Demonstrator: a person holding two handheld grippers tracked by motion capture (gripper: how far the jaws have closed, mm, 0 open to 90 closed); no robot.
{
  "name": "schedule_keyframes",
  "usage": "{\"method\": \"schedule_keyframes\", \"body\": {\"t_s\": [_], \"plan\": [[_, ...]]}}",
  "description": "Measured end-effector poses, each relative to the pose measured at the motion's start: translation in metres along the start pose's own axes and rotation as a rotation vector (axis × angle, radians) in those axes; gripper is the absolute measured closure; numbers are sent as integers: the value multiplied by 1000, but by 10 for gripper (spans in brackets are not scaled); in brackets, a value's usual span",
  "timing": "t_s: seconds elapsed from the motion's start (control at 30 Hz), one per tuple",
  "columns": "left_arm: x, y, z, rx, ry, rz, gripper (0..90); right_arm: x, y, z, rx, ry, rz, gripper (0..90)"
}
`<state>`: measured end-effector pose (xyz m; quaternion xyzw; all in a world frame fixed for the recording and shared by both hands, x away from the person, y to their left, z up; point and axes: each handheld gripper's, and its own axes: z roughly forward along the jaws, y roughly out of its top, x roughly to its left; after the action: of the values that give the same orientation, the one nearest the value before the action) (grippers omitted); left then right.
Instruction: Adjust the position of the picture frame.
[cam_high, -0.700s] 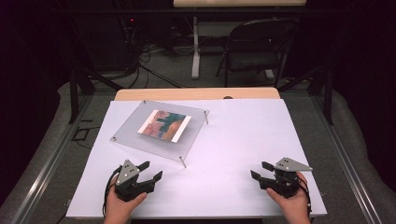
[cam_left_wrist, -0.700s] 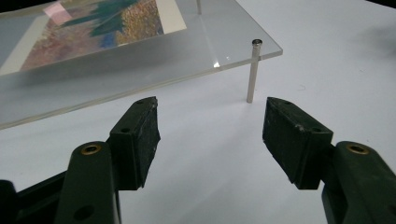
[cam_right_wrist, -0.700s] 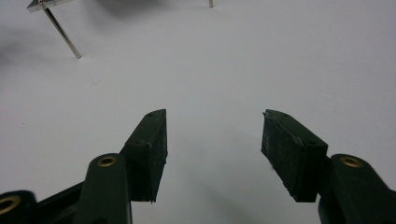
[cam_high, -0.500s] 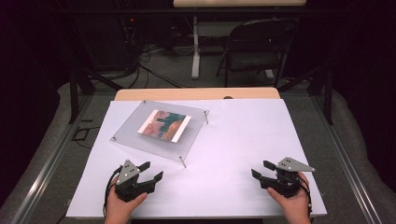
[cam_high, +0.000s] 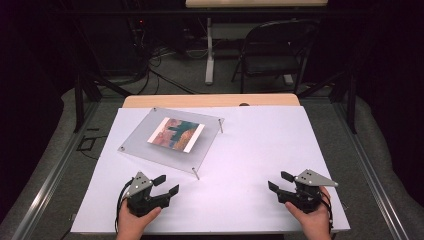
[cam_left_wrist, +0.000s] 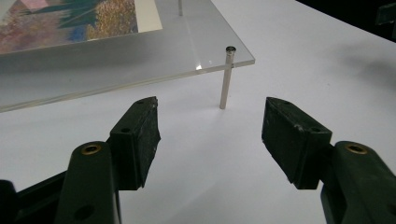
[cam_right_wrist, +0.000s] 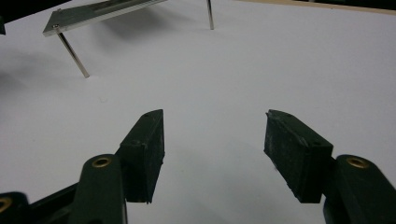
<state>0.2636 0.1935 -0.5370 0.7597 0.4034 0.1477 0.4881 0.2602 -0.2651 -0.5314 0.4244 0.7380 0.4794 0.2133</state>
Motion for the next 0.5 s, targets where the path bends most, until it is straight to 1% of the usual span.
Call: {"method": "schedule_keyframes", "body": {"t_s": [0.1, 0.13, 0.17, 0.23, 0.27, 0.33, 0.4, 0.47, 0.5], "plan": [[-1, 0, 4, 5, -4, -11, 376, 1, 0, 0, 3, 8, 0, 376], [-3, 0, 6, 8, -5, -21, 376, 0, 0, 0, -3, 10, 6, 376], [-3, 0, 6, 8, -5, -21, 376, 0, 0, 0, -3, 10, 6, 376], [-4, 0, 10, 16, -3, -45, 366, -2, -1, 1, 5, 19, 29, 383], [-4, 0, 10, 16, -3, -45, 357, -2, -1, 1, 5, 19, 29, 383], [-6, 0, 14, 28, 12, -46, 349, -3, -1, 1, 7, 23, 39, 384], [-8, 1, 18, 38, 7, -47, 350, -3, -2, 1, 7, 25, 48, 385], [-9, 2, 21, 43, 13, -44, 354, -3, -2, 0, 7, 25, 50, 386], [-10, 2, 24, 54, 12, -56, 360, -3, -2, 0, 7, 24, 50, 386]]}}
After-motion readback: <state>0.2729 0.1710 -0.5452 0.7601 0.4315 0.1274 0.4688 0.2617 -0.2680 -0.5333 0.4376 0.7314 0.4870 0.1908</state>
